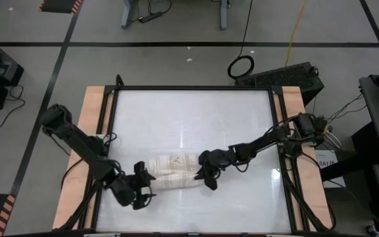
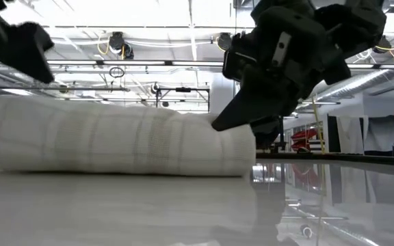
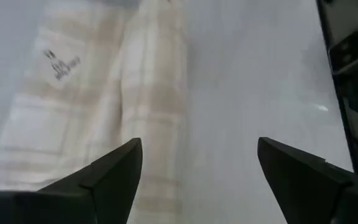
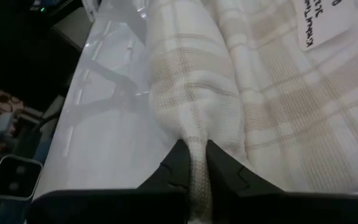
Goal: Roll towel
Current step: Roll the white towel
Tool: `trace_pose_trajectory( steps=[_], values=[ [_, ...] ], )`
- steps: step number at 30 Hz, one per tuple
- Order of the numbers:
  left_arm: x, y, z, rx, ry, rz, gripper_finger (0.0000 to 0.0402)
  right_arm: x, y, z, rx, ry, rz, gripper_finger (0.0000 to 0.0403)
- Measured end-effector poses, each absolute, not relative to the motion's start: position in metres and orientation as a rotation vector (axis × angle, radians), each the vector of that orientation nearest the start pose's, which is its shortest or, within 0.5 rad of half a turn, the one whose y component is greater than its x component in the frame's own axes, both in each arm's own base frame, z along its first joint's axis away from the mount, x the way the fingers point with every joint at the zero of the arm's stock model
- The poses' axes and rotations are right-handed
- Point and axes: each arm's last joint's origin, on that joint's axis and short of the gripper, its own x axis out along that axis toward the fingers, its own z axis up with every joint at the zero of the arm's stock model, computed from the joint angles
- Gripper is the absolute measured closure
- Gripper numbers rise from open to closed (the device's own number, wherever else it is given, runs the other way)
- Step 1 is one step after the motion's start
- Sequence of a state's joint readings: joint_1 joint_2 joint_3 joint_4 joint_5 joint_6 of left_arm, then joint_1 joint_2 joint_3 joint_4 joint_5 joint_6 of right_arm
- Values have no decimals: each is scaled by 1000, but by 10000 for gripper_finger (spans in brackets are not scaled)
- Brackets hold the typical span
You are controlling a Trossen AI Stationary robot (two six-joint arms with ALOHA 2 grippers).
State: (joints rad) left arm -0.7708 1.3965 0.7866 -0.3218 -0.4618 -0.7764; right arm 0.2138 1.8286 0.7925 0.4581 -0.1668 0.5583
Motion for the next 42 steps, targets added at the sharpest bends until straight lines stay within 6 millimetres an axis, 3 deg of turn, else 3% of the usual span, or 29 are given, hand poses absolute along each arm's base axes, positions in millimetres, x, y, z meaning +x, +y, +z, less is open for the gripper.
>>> trace_pose_trajectory(
  steps=[7, 13, 17, 21, 24, 31, 42],
  values=[
    [195, -190, 202, -11, 570, 111, 79, 336, 70, 125, 561, 689, 185, 388],
    [214, -191, 170, 54, 638, 157, 79, 336, 67, 125, 589, 697, 183, 388],
    [230, -196, 166, 62, 656, 138, 79, 337, 66, 124, 606, 700, 178, 387],
    [239, -211, 167, 216, 644, 94, 79, 337, 65, 124, 623, 705, 171, 387],
    [242, -215, 156, 324, 660, 98, 79, 337, 64, 124, 634, 706, 165, 387],
    [246, -213, 133, 421, 680, 183, 79, 336, 64, 123, 656, 727, 149, 387],
    [256, -193, 123, 438, 781, 230, 79, 335, 64, 122, 683, 752, 175, 387]
  ],
)
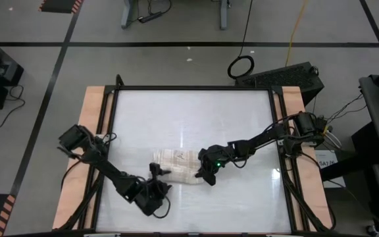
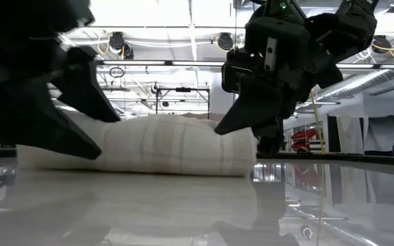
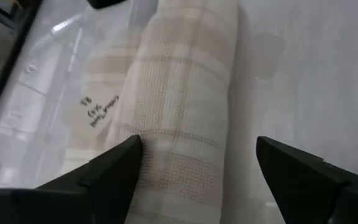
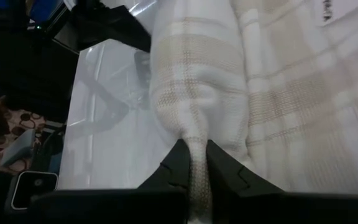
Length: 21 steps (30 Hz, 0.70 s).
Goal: Roll towel
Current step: Roll the white towel
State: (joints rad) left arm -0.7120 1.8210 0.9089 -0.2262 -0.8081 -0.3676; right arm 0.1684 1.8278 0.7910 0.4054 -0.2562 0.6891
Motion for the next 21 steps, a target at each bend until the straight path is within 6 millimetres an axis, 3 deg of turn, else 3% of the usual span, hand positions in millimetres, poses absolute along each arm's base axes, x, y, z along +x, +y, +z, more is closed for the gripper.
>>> trace_pose_trajectory(
  steps=[8, 21],
  values=[
    [267, -173, 120, 363, 868, 246, 79, 333, 65, 120, 680, 781, 193, 387],
    [270, -170, 129, 561, 873, 202, 79, 331, 66, 119, 672, 814, 232, 387]
  ],
)
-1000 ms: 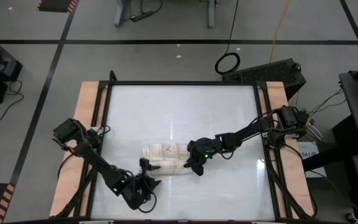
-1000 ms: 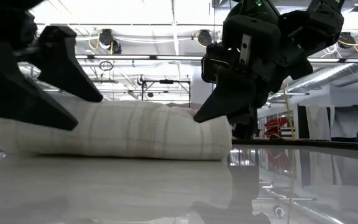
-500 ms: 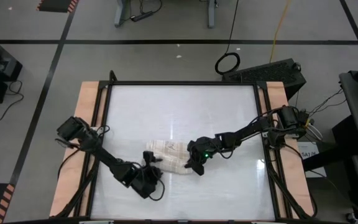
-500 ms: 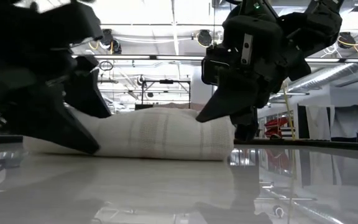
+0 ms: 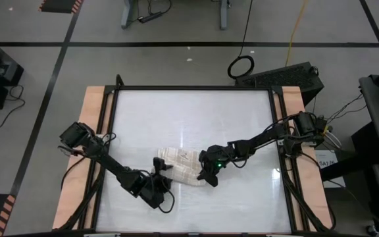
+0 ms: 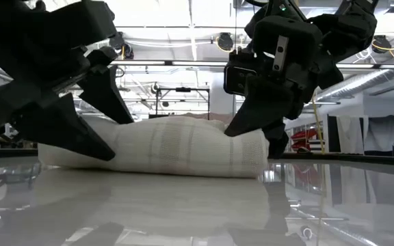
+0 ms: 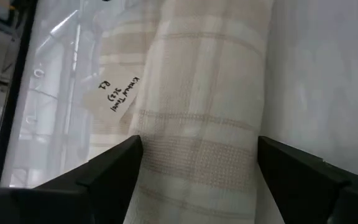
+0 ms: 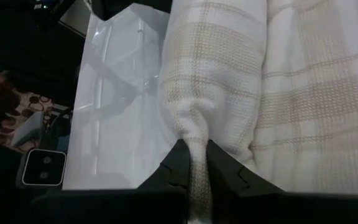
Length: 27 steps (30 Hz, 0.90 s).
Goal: Roll towel
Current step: Roll the white towel
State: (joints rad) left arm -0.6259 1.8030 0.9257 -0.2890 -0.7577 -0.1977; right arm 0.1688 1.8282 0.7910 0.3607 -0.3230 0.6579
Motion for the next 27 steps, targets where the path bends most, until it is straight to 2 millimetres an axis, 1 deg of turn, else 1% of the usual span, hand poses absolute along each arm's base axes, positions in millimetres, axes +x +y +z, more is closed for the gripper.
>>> trace_pose_trajectory(
  steps=[3, 7, 11, 15, 18, 21, 24, 27],
  values=[
    [273, -166, 128, 575, 907, 162, 79, 331, 66, 119, 672, 815, 233, 387],
    [280, -152, 126, 518, 972, 131, 79, 331, 66, 119, 669, 814, 234, 387],
    [286, -142, 127, 489, 1001, 129, 79, 331, 66, 119, 667, 818, 247, 387],
    [292, -131, 127, 405, 1054, 53, 90, 331, 66, 118, 658, 827, 273, 386],
    [295, -124, 125, 309, 1092, 9, 122, 331, 67, 118, 635, 824, 289, 379],
    [296, -121, 125, 277, 1108, -17, 168, 330, 67, 119, 607, 816, 287, 356],
    [297, -119, 125, 264, 1115, -28, 212, 330, 68, 120, 559, 807, 289, 315],
    [297, -118, 125, 250, 1122, -42, 242, 329, 69, 121, 500, 793, 313, 264]
  ],
)
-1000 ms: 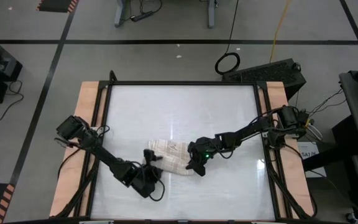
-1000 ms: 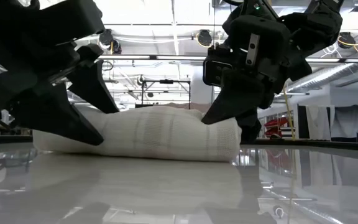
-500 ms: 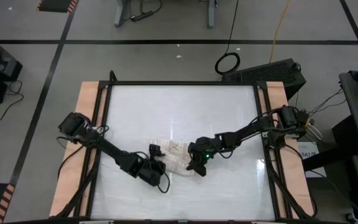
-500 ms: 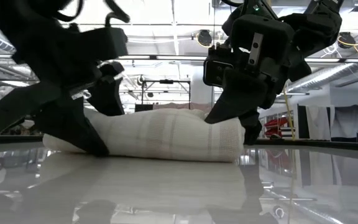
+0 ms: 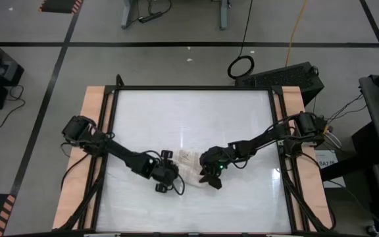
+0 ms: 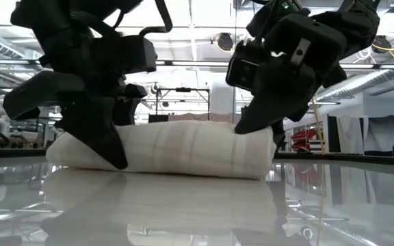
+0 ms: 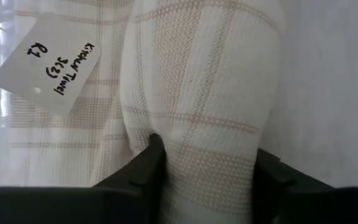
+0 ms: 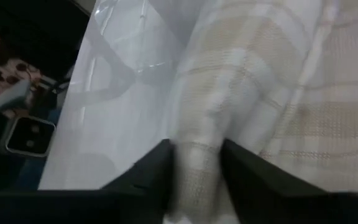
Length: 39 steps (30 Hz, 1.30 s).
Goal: Roll towel
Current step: Roll the white towel
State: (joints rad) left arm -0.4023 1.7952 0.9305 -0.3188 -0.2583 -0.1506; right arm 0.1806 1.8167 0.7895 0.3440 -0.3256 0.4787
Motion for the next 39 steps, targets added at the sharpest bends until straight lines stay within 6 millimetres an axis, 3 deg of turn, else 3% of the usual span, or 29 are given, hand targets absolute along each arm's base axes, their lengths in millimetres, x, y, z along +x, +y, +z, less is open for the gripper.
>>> trace_pose_trajectory(
  steps=[6, 12, 23, 27, 34, 39],
  values=[
    [298, -117, 125, 195, 1136, -90, 258, 313, 73, 142, 370, 826, 231, 152],
    [301, -111, 125, 113, 1153, -128, 260, 289, 92, 173, 21, 757, 63, 71],
    [308, -97, 126, -78, 1167, -155, 260, 268, 143, 182, -84, 630, -4, 62],
    [311, -94, 126, -113, 1148, -175, 260, 264, 151, 179, -125, 613, -22, 63],
    [314, -88, 127, -253, 1163, -181, 260, 278, 160, 148, -198, 658, -79, 64],
    [315, -88, 127, -310, 1171, -224, 260, 293, 174, 145, -319, 646, -86, 64]
  ],
)
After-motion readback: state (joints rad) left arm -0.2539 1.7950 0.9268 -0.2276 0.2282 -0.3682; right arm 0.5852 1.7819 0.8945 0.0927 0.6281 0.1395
